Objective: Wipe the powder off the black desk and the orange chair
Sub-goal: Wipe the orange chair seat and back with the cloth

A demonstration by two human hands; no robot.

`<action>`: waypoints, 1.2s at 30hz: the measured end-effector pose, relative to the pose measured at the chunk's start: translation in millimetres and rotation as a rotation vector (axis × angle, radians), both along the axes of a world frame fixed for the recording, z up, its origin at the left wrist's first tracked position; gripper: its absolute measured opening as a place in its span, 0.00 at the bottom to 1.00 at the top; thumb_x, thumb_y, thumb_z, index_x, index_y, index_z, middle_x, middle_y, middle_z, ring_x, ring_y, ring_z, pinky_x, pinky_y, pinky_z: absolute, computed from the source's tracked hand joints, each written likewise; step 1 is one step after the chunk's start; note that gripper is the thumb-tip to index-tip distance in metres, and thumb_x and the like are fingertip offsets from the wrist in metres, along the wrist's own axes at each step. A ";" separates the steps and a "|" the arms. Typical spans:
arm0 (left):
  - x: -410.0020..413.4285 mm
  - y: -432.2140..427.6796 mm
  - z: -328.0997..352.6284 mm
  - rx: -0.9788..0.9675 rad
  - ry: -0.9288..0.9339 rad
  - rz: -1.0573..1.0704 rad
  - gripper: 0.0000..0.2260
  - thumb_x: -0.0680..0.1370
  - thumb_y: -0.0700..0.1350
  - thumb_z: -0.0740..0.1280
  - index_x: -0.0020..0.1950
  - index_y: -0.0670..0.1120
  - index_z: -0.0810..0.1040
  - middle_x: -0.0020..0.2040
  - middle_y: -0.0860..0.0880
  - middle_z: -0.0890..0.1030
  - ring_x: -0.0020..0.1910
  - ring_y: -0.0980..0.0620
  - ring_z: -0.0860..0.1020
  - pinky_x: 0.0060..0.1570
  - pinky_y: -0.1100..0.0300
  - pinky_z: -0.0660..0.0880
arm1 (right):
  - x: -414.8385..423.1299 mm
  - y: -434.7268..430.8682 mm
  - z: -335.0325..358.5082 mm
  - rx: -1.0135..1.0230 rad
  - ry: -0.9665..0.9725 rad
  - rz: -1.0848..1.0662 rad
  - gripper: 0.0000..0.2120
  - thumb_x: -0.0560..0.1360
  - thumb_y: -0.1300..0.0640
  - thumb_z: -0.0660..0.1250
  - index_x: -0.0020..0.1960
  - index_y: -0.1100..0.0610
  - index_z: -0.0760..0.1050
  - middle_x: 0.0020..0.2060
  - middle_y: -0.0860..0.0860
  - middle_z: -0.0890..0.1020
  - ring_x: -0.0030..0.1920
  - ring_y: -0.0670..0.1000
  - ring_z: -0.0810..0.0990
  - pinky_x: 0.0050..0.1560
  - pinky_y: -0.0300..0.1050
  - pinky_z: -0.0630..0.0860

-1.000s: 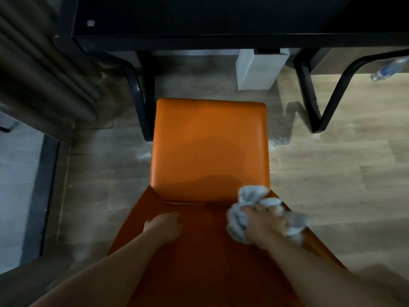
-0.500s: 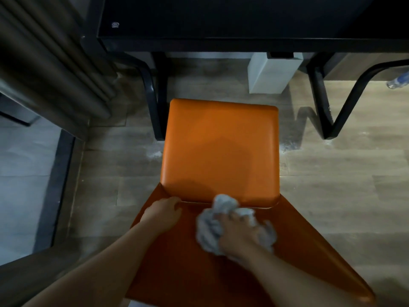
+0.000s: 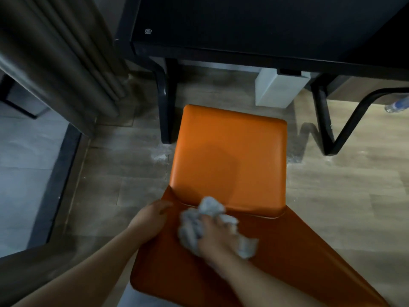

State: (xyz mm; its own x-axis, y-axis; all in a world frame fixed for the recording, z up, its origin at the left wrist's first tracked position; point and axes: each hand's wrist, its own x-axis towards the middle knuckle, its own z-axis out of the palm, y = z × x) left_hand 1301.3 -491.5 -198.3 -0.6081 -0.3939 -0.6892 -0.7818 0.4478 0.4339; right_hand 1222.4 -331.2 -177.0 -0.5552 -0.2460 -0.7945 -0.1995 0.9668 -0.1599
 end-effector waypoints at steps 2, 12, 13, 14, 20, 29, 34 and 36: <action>5.9 -4.8 2.4 -0.016 0.024 0.111 0.15 0.80 0.41 0.60 0.66 0.45 0.73 0.64 0.43 0.76 0.62 0.46 0.74 0.58 0.60 0.67 | 25.2 -33.1 12.8 -0.253 -0.081 0.113 0.24 0.73 0.46 0.61 0.67 0.38 0.59 0.69 0.50 0.65 0.68 0.59 0.62 0.64 0.56 0.62; 21.7 -2.5 1.0 0.018 -0.007 0.209 0.16 0.79 0.43 0.57 0.66 0.53 0.73 0.47 0.53 0.80 0.39 0.56 0.79 0.33 0.66 0.69 | 4.5 -19.6 18.5 0.050 -0.034 0.120 0.23 0.77 0.47 0.57 0.71 0.41 0.57 0.70 0.53 0.63 0.70 0.60 0.60 0.65 0.58 0.63; 22.5 -3.3 0.9 0.011 0.017 0.207 0.14 0.80 0.44 0.58 0.65 0.51 0.74 0.51 0.50 0.81 0.43 0.54 0.79 0.38 0.65 0.68 | 17.9 -37.7 20.9 -0.049 -0.066 0.101 0.23 0.75 0.46 0.58 0.69 0.39 0.58 0.69 0.52 0.64 0.68 0.60 0.61 0.64 0.59 0.63; 23.9 -4.9 1.2 0.005 0.036 0.217 0.13 0.80 0.45 0.59 0.64 0.50 0.74 0.55 0.48 0.81 0.46 0.54 0.77 0.42 0.65 0.67 | 28.8 -52.2 22.5 -0.140 -0.097 0.078 0.23 0.74 0.47 0.59 0.67 0.38 0.59 0.68 0.51 0.64 0.67 0.60 0.62 0.63 0.59 0.63; 31.7 -17.1 5.6 0.083 0.090 0.272 0.11 0.80 0.42 0.58 0.58 0.50 0.77 0.50 0.50 0.83 0.45 0.53 0.79 0.42 0.60 0.73 | 6.4 -21.4 21.1 -0.007 -0.088 0.086 0.30 0.73 0.55 0.61 0.71 0.38 0.56 0.72 0.50 0.60 0.70 0.60 0.59 0.63 0.60 0.65; 25.9 -7.6 20.2 0.080 0.140 0.232 0.09 0.80 0.47 0.59 0.58 0.51 0.76 0.52 0.49 0.81 0.46 0.55 0.76 0.44 0.62 0.68 | 31.5 -47.1 32.9 -0.213 -0.125 0.060 0.31 0.71 0.54 0.64 0.69 0.37 0.56 0.71 0.48 0.60 0.69 0.58 0.58 0.61 0.58 0.64; 19.3 2.6 28.0 0.051 0.023 -0.043 0.12 0.80 0.47 0.57 0.60 0.52 0.76 0.55 0.50 0.79 0.47 0.54 0.75 0.45 0.62 0.70 | -1.0 13.8 22.8 0.004 -0.042 0.185 0.32 0.73 0.55 0.61 0.72 0.38 0.53 0.72 0.50 0.60 0.69 0.61 0.59 0.61 0.62 0.65; 13.5 11.2 31.2 0.014 -0.065 -0.222 0.12 0.81 0.49 0.56 0.58 0.49 0.76 0.56 0.49 0.78 0.51 0.52 0.75 0.51 0.59 0.71 | -20.2 47.6 22.7 0.125 0.063 0.246 0.30 0.73 0.55 0.61 0.71 0.40 0.55 0.72 0.50 0.61 0.69 0.60 0.60 0.60 0.61 0.64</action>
